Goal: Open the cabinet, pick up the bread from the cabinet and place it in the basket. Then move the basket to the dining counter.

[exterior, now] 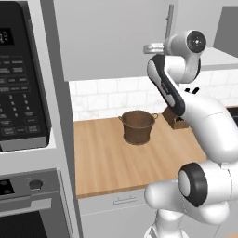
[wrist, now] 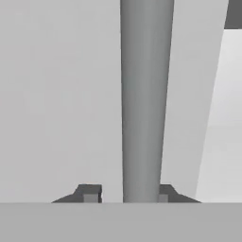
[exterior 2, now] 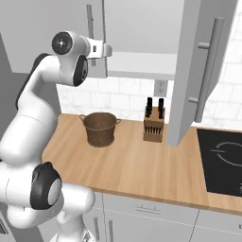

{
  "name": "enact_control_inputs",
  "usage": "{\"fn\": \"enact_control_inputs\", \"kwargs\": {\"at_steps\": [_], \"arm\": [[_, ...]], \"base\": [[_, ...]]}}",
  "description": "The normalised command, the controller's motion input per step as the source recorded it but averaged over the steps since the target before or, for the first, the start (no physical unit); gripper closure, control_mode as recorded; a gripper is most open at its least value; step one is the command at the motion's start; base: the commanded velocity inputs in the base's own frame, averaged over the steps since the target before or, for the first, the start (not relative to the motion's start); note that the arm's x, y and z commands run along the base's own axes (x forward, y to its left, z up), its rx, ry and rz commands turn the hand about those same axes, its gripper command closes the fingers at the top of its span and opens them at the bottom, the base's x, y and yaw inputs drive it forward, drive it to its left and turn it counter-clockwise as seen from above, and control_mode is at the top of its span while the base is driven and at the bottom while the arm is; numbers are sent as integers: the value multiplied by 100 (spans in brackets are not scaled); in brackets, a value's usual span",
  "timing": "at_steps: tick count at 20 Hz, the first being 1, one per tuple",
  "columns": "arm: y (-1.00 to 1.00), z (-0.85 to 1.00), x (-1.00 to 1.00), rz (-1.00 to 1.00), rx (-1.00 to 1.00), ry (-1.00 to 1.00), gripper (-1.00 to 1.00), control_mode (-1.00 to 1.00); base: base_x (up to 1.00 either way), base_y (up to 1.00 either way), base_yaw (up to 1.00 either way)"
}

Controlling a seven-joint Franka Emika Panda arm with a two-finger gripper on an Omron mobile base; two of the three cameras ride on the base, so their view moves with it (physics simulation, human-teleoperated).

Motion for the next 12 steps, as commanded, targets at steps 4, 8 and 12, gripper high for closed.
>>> {"fn": "enact_control_inputs", "kwargs": {"at_steps": [4,8,12], "arm": [[61,0,-64,0,0,-1,100,-100],[71,0,-95,0,2,0,100,-100],[75,0,-100,0,8,0,100,-100]], "base": [[0,0,0],[0,0,0],[0,0,0]]}}
